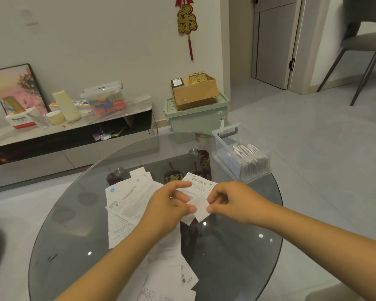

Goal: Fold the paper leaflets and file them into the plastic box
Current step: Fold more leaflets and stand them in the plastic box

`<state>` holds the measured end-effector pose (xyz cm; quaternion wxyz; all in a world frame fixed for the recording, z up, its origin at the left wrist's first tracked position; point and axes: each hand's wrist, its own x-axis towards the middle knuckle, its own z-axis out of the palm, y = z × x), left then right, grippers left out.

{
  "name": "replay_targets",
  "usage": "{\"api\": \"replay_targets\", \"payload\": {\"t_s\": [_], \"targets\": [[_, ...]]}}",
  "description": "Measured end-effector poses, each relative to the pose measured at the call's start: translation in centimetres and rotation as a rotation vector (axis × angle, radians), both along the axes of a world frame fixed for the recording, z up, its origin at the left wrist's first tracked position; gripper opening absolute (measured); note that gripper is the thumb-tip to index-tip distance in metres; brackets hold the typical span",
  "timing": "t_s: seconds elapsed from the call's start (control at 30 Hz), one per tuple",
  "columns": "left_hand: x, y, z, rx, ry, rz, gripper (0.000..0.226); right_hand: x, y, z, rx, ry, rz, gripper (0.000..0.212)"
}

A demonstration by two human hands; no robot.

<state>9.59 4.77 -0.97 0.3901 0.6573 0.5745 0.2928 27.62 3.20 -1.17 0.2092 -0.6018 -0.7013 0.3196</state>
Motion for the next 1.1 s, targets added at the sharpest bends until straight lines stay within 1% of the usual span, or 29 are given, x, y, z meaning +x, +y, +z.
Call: {"api": "replay_targets", "payload": {"t_s": [0.07, 0.13, 0.17, 0.3, 0.37, 0.43, 0.53, 0.67, 0.73, 0.8, 0.87, 0.93, 0.97, 1.03, 1.1], "targets": [[0.2, 0.0, 0.6, -0.003, -0.095, 0.033, 0.047, 0.1, 0.2, 0.8, 0.021, 0.122, -0.044, 0.009], [0.6, 0.2, 1.0, 0.002, -0.155, 0.05, 0.043, 0.2, 0.4, 1.6, 0.07, 0.184, -0.082, 0.003], [0.8, 0.2, 1.2, -0.003, -0.177, 0.056, 0.039, 0.3, 0.5, 1.8, 0.097, 0.195, -0.095, 0.006], [2.3, 0.4, 2.2, -0.064, -0.296, 0.077, 0.024, 0.9, 0.7, 2.5, 0.217, 0.191, -0.151, 0.015], [3.0, 0.8, 2.7, -0.082, -0.357, 0.077, 0.021, 1.3, 0.8, 2.9, 0.271, 0.179, -0.17, 0.014], [4.1, 1.3, 3.4, -0.058, -0.385, 0.078, 0.019, 2.1, 0.9, 3.5, 0.322, 0.165, -0.191, 0.012], [5.9, 2.4, 4.3, -0.015, -0.423, 0.061, 0.018, 3.6, 1.4, 4.2, 0.372, 0.12, -0.239, 0.012], [8.9, 4.7, 4.8, 0.018, -0.408, -0.048, 0.026, 6.5, 2.2, 4.7, 0.393, 0.138, -0.373, 0.008], [10.2, 5.8, 4.6, 0.113, -0.299, -0.089, 0.026, 7.5, 2.5, 4.6, 0.422, 0.091, -0.457, 0.006], [11.4, 6.6, 4.3, 0.286, -0.095, -0.15, 0.019, 8.5, 2.9, 4.5, 0.445, 0.019, -0.557, 0.005], [12.4, 7.6, 3.8, 0.466, 0.149, -0.288, 0.022, 9.2, 3.4, 4.4, 0.47, -0.055, -0.646, 0.009], [13.3, 8.6, 3.4, 0.583, 0.423, -0.472, 0.04, 9.7, 4.1, 4.3, 0.516, -0.145, -0.693, 0.012], [13.6, 9.0, 3.2, 0.627, 0.528, -0.549, 0.051, 9.8, 4.2, 4.2, 0.528, -0.185, -0.699, 0.013], [14.2, 9.8, 3.1, 0.665, 0.631, -0.666, 0.068, 9.8, 4.7, 3.7, 0.52, -0.233, -0.701, 0.016], [14.8, 10.5, 2.8, 0.682, 0.668, -0.735, 0.074, 9.8, 5.2, 3.4, 0.496, -0.258, -0.691, 0.018]]}}
